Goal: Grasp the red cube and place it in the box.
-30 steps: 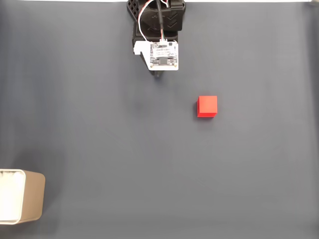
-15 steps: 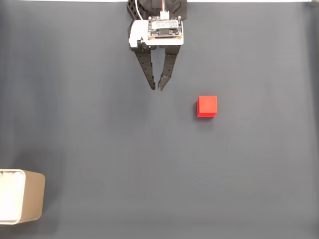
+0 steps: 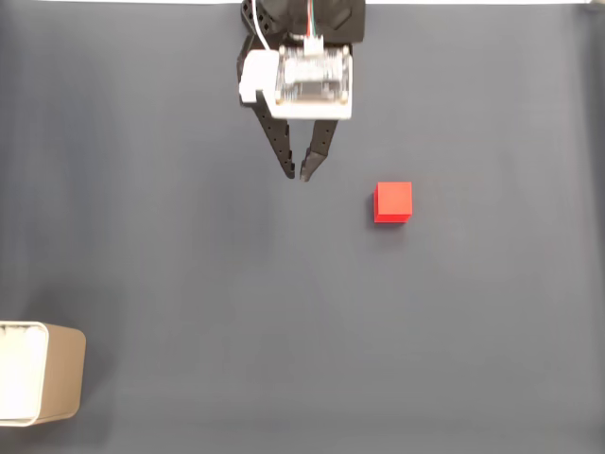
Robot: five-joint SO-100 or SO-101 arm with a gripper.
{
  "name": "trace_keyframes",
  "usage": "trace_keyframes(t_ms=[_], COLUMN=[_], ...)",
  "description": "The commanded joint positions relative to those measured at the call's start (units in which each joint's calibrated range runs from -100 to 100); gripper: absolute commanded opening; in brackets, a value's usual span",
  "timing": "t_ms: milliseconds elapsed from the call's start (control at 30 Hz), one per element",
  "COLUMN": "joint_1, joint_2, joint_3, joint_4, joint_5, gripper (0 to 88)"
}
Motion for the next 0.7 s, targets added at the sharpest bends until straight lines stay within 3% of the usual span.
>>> trace_keyframes(t_ms=[0, 667], joint_1=[0.6, -1.6], joint_2=[2.7, 10.6], joint_3=[-4.6, -3.5], joint_4=[1.8, -1.5], joint_5=[0.0, 3.0], gripper=[0.0, 0.0])
